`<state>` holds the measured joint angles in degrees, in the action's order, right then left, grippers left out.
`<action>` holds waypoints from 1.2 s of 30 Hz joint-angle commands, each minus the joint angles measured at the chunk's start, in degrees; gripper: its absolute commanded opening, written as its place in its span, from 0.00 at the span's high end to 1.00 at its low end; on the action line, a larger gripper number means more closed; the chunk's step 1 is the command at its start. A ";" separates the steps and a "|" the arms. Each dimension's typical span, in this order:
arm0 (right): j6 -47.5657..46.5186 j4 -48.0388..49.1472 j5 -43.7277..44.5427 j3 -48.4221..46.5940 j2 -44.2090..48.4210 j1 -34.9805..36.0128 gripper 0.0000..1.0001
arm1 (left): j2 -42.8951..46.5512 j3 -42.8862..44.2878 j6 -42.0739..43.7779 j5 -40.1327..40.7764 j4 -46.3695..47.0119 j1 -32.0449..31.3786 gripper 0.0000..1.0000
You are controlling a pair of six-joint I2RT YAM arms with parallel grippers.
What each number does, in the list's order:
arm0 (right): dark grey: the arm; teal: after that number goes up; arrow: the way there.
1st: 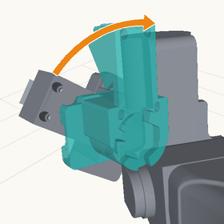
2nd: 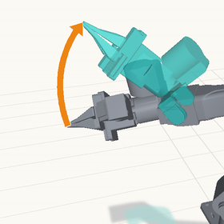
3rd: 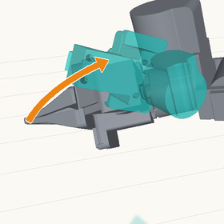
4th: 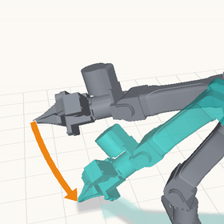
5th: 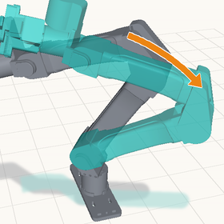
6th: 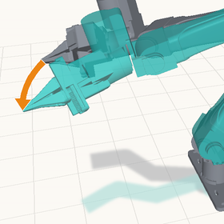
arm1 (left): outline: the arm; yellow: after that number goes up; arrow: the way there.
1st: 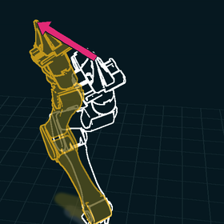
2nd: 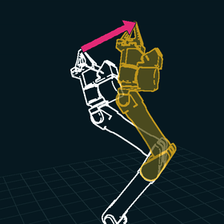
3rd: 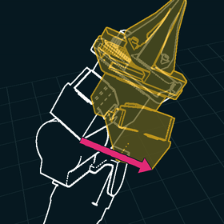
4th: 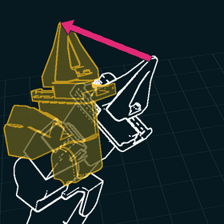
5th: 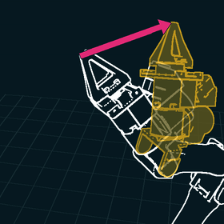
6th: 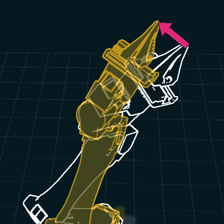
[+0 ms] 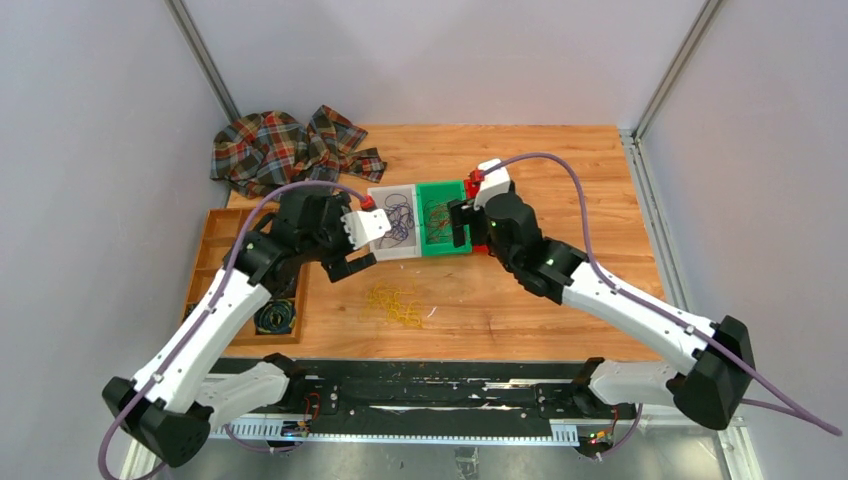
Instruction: Untangle the cables
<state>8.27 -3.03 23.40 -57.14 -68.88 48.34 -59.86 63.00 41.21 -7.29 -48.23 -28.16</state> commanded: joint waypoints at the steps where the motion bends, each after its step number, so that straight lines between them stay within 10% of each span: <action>1: 2.14 -3.17 -7.49 -2.01 -5.21 2.34 0.22 | 2.94 1.97 -4.55 9.30 5.34 1.18 0.02; 18: 10.65 -4.88 -14.50 -3.24 -10.33 7.37 0.19 | 7.65 -2.18 -9.20 22.75 9.76 5.52 0.02; 24: 10.61 -7.99 -12.65 -6.48 -16.26 12.61 0.18 | 4.10 2.50 -12.98 5.73 2.30 15.65 0.02; 36: 16.83 -5.69 -13.04 -8.42 -23.32 16.12 0.17 | 7.32 -2.49 -11.38 -0.02 0.24 16.03 0.02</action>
<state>22.83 -9.32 10.09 -63.24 -91.44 62.63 -54.57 62.00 29.76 -5.02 -46.89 -12.49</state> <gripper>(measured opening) 0.825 0.980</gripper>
